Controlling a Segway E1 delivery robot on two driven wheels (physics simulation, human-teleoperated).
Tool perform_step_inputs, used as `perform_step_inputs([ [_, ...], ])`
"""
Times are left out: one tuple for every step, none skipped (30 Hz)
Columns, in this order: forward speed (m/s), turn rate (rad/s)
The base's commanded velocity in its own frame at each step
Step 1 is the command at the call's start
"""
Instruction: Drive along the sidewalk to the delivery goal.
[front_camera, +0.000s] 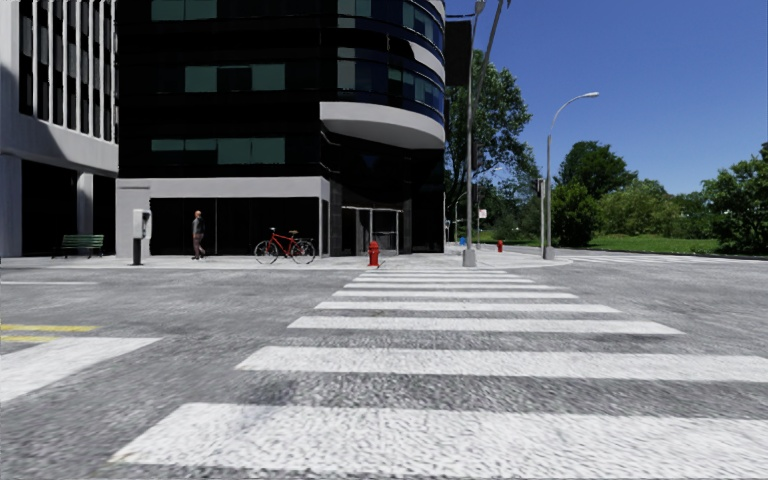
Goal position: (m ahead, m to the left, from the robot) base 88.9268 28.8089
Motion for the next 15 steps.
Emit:
perform_step_inputs([
  [2.00,0.00],
  [2.00,0.00],
  [2.00,0.00],
  [2.00,0.00],
  [2.00,0.00],
  [2.00,0.00],
  [2.00,0.00],
  [2.00,0.00],
  [2.00,0.00],
  [2.00,0.00],
  [2.00,0.00],
  [2.00,0.00],
  [2.00,0.00],
  [2.00,0.00],
  [2.00,0.00],
])
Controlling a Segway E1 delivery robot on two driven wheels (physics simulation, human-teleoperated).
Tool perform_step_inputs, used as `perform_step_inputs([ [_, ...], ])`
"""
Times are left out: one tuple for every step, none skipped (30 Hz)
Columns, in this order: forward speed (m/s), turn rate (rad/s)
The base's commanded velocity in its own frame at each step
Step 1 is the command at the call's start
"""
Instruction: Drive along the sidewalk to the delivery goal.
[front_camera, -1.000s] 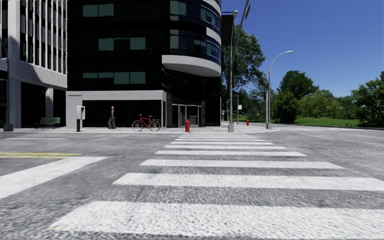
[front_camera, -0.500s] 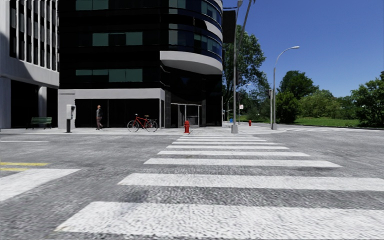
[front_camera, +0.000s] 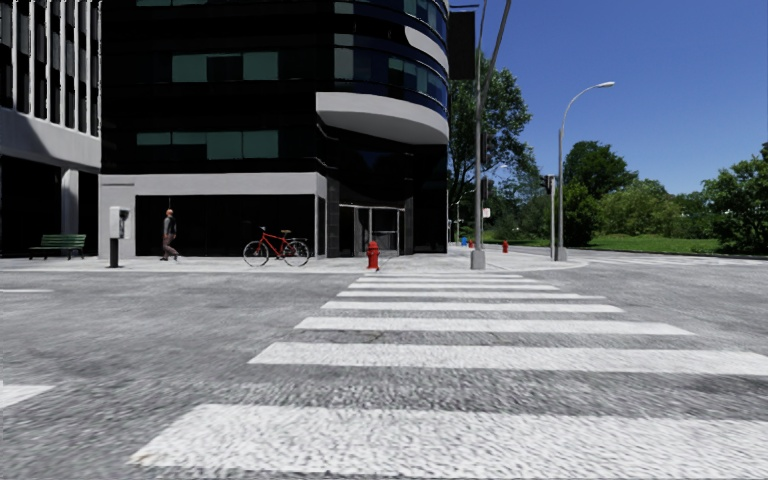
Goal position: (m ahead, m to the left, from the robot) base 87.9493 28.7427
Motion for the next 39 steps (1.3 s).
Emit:
perform_step_inputs([
  [2.00,0.00],
  [2.00,0.00],
  [2.00,0.00],
  [2.00,0.00],
  [2.00,0.00],
  [2.00,0.00],
  [2.00,0.00],
  [2.00,0.00],
  [2.00,-0.02],
  [2.00,-0.09],
  [2.00,-0.11],
  [2.00,-0.11],
  [2.00,-0.11],
  [2.00,-0.12],
  [2.00,-0.12],
  [2.00,-0.15],
  [2.00,-0.15],
  [2.00,-0.17],
  [2.00,-0.17],
  [2.00,-0.17],
  [2.00,-0.17],
  [2.00,-0.18],
  [2.00,-0.21],
  [2.00,-0.22],
  [2.00,-0.30],
  [2.00,-0.30],
  [2.00,-0.37],
  [2.00,-0.32],
  [2.00,-0.21],
  [2.00,-0.21],
  [2.00,-0.17],
  [2.00,-0.16],
  [2.00,0.00],
  [2.00,0.00],
  [2.00,0.00],
  [2.00,0.00],
  [2.00,0.00],
  [2.00,0.00],
  [2.00,0.00],
])
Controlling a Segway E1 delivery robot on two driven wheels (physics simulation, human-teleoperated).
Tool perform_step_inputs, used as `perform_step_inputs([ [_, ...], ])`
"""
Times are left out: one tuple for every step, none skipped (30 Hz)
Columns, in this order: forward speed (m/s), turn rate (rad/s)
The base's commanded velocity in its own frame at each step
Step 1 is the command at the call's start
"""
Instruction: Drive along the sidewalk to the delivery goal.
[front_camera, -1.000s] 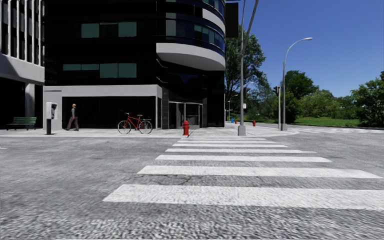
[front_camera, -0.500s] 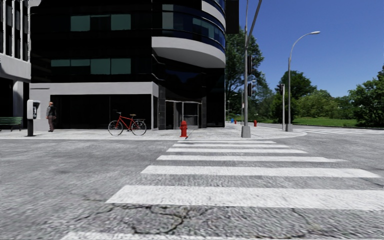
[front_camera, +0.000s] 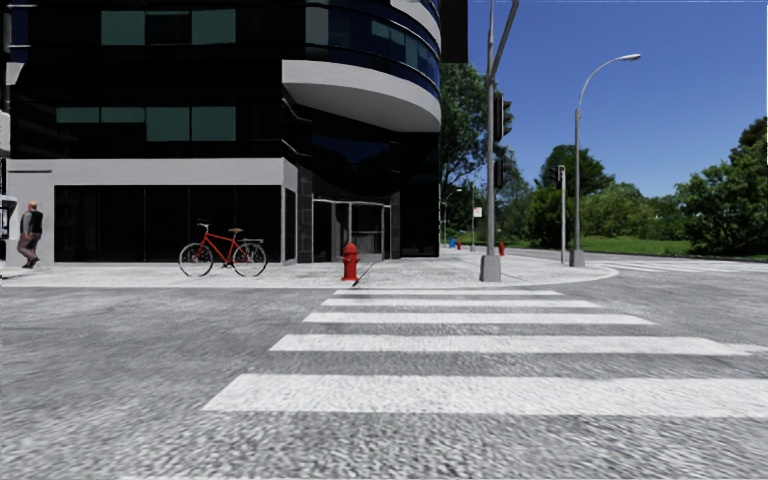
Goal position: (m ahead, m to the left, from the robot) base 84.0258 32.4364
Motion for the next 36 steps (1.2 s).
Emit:
perform_step_inputs([
  [2.00,0.00],
  [2.00,0.00],
  [2.00,0.00],
  [2.00,0.00],
  [2.00,0.00],
  [2.00,0.00],
  [2.00,0.00],
  [2.00,0.00],
  [2.00,0.00],
  [2.00,0.00],
  [2.00,0.00],
  [2.00,0.00],
  [2.00,0.00],
  [2.00,0.00],
  [2.00,0.00],
  [2.00,0.00],
  [2.00,0.00],
  [2.00,0.00],
  [2.00,0.00],
  [2.00,0.00],
  [2.00,0.00],
  [2.00,0.00],
  [2.00,0.00],
  [2.00,0.00],
  [2.00,0.00],
  [2.00,0.00],
  [2.00,0.00],
  [2.00,0.00],
  [2.00,0.00],
  [2.00,0.00],
  [2.00,0.00],
  [2.00,0.00],
  [2.00,0.00],
  [2.00,0.00],
  [2.00,0.00],
  [2.00,0.00],
])
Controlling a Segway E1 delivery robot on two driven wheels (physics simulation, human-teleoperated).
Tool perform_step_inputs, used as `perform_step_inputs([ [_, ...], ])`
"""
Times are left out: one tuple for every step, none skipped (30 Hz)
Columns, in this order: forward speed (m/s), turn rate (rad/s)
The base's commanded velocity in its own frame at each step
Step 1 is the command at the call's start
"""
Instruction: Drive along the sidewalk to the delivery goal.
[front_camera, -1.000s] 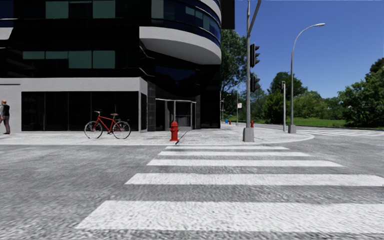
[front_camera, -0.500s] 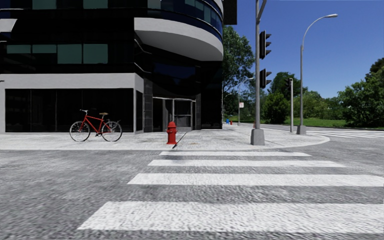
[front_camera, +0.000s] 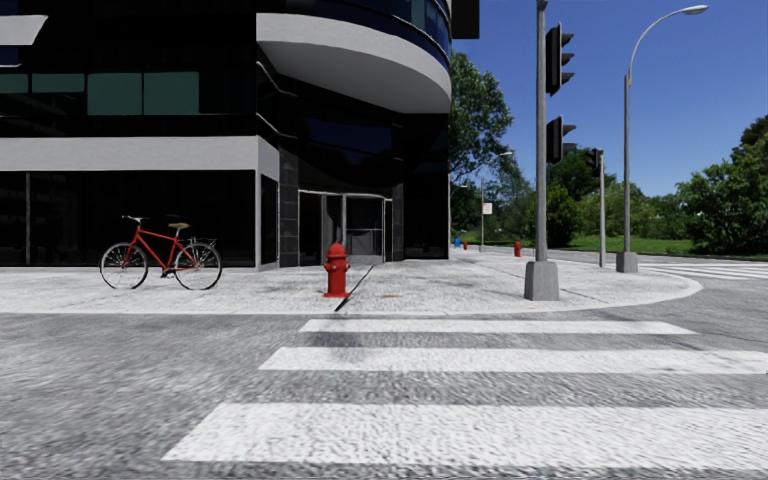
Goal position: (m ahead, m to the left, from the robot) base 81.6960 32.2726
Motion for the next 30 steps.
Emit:
perform_step_inputs([
  [2.00,0.00],
  [2.00,0.00],
  [2.00,0.00],
  [2.00,0.00],
  [2.00,0.00],
  [2.00,0.00],
  [2.00,0.00],
  [2.00,0.00],
  [2.00,0.00],
  [2.00,0.00],
  [2.00,0.00],
  [2.00,0.00],
  [2.00,0.00],
  [2.00,0.00],
  [2.00,0.00],
  [2.00,0.00],
  [2.00,0.00],
  [2.00,0.00],
  [2.00,-0.10],
  [2.00,-0.10],
  [2.00,-0.18],
  [2.00,-0.20],
  [2.00,-0.21],
  [2.00,-0.21],
  [2.00,-0.21],
  [2.00,-0.21],
  [2.00,-0.28],
  [2.00,-0.29],
  [2.00,-0.29],
  [2.00,-0.29],
])
